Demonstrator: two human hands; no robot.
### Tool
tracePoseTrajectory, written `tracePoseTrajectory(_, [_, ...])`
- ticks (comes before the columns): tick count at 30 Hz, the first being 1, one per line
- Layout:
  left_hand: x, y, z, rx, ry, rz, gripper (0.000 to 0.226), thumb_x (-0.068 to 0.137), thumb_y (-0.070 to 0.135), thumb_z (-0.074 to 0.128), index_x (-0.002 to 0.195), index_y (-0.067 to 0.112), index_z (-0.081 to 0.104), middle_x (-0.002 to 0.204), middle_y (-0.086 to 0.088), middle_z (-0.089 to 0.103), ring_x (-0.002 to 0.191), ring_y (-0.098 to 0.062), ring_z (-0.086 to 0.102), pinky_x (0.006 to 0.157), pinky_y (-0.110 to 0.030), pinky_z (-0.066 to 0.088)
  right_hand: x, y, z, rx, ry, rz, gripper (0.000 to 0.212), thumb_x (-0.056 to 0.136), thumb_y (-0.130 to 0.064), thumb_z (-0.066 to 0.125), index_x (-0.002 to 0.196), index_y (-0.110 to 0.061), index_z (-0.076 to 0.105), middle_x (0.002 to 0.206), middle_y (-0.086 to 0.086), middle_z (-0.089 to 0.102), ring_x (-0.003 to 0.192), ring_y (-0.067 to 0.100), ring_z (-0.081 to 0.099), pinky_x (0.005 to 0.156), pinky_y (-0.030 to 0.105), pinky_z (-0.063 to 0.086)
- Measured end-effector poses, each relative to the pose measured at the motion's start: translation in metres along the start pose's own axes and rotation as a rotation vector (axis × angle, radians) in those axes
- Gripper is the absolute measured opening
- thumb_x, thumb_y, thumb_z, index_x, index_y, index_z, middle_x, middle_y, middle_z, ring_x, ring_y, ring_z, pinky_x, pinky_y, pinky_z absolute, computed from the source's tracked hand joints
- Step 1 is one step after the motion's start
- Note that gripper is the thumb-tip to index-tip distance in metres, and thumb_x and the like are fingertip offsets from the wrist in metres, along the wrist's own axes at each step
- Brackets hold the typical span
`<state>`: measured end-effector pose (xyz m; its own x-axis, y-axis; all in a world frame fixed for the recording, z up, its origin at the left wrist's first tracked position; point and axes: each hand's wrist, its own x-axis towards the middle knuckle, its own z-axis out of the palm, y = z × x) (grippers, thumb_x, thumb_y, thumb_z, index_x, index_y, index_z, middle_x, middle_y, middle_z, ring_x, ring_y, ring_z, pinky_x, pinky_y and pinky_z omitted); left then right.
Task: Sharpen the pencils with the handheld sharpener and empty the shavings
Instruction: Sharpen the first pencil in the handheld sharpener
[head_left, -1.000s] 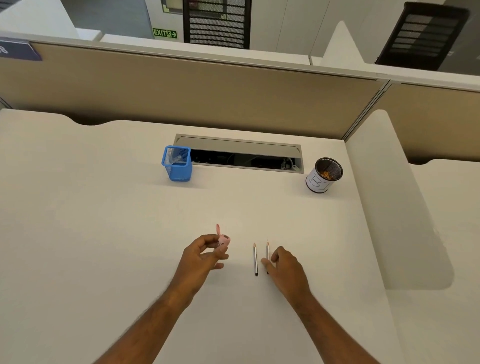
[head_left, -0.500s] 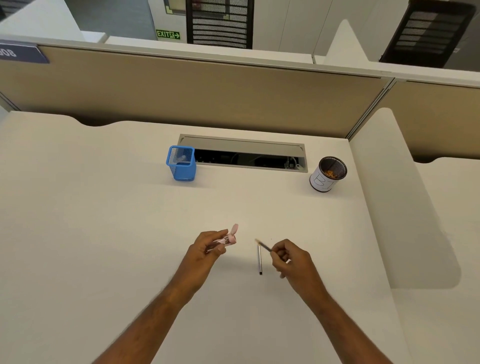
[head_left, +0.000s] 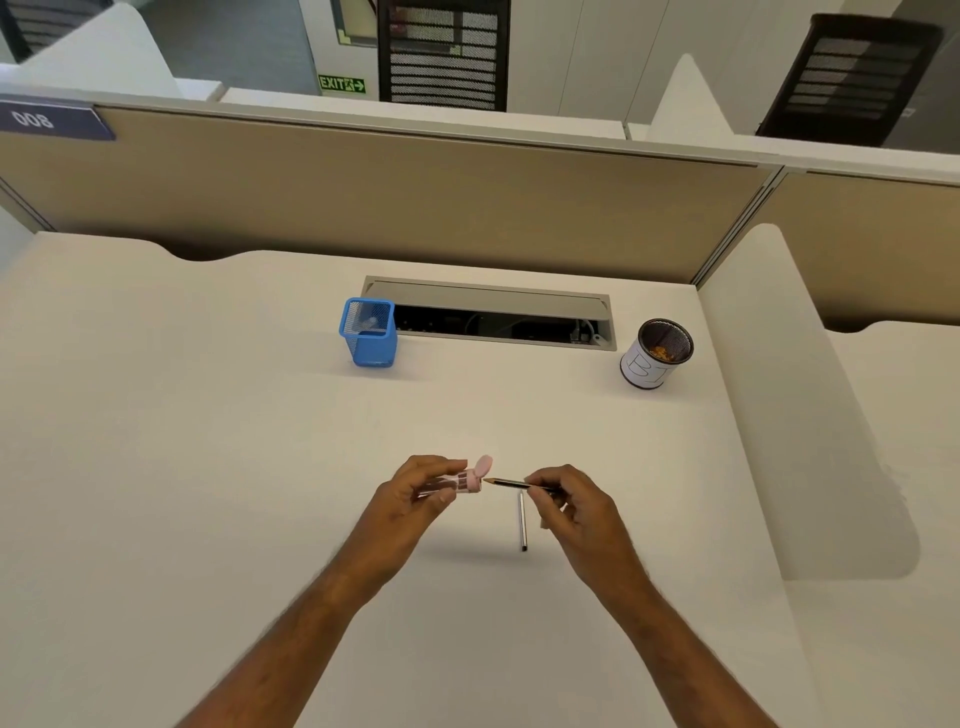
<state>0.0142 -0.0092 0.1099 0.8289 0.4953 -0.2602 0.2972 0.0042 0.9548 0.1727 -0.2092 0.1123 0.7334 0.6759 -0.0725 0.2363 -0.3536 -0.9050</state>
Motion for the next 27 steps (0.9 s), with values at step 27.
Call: tracePoseTrajectory(27, [-0.001, -0.003, -0.004, -0.028, -0.056, 0.026, 0.037, 0.11, 0.006, 0.066, 0.13, 0.034, 0.079, 0.136, 0.006, 0.071, 0.129, -0.016, 0.071, 0.114, -0.039, 0.056, -0.007, -0.002, 0.007, -0.087, -0.033, -0.146, 0.017, 0.106, -0.014, 0.067, 0.111, -0.029, 0.071, 0.103, -0.014, 0.066, 0.086, 0.014, 0.071, 0.07, 0.009, 0.047])
